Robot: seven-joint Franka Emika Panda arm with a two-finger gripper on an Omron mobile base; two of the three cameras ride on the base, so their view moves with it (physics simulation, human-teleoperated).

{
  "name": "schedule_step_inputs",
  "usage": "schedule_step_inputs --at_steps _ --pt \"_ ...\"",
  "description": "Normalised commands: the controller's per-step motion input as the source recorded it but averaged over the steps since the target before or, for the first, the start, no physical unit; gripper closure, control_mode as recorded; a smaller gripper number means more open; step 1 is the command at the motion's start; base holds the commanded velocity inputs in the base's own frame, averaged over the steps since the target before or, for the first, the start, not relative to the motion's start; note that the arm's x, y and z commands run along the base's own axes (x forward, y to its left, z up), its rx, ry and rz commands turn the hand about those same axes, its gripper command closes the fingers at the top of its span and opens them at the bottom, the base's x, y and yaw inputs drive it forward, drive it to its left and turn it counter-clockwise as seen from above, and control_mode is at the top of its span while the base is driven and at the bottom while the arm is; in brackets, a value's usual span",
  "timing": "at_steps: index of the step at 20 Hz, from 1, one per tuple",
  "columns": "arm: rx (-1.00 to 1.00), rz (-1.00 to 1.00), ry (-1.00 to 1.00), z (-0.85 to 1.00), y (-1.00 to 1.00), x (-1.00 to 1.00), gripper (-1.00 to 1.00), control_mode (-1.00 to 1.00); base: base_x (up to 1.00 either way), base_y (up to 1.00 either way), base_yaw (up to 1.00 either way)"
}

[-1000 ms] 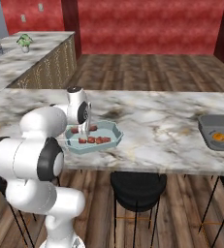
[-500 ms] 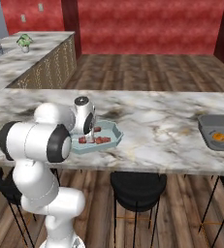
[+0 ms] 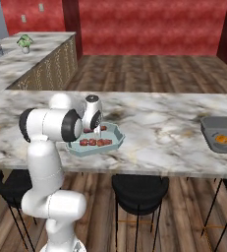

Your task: Place the cold items (tangerine and orange) from the fridge in one tupperware on the dining counter. Place the warm items (kebab skewer and hot dog) in the stove area in another tupperware.

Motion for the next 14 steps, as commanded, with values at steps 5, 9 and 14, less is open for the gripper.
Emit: schedule_step_inputs --at_steps 5,9,14 --pt "-0.02 0.04 0.0 -0.76 0.0 0.1 1.0 -1.0 0.0 0.0 0.0" --pt "0.0 0.03 -0.02 -0.31 0.02 0.0 1.0 -1.0 0.0 0.0 0.0" --pt "0.0 0.01 -0.05 0.0 0.0 0.06 -1.0 -1.0 0.0 0.0 0.0"
